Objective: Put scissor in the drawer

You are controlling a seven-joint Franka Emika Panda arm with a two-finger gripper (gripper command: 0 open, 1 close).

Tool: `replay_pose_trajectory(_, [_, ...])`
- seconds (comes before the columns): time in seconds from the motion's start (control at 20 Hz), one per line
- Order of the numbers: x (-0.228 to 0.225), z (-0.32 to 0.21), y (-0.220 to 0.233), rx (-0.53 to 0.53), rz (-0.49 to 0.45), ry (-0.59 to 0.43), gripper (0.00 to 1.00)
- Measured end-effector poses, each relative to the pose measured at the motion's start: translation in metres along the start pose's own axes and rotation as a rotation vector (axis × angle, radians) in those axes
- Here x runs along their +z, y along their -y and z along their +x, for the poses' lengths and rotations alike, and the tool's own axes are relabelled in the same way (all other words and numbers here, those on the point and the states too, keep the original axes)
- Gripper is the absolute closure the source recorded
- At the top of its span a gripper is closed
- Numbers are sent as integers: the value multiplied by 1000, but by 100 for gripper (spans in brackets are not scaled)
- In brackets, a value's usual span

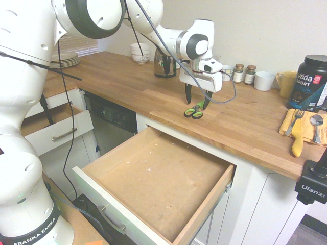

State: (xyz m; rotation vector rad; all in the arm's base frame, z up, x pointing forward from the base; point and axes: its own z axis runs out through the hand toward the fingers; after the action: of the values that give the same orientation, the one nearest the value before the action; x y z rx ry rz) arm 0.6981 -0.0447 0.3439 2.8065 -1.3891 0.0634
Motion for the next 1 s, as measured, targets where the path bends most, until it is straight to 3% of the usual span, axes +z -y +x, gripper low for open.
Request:
replay_pose_trajectory(0.5, [9,3,9,-9,-13,5,0])
replay_pose_trajectory(0.55, [10,4,7,-7,-14,6,100])
replay_pose_trajectory(1.0, [12,1,6,-9,-18,9,100])
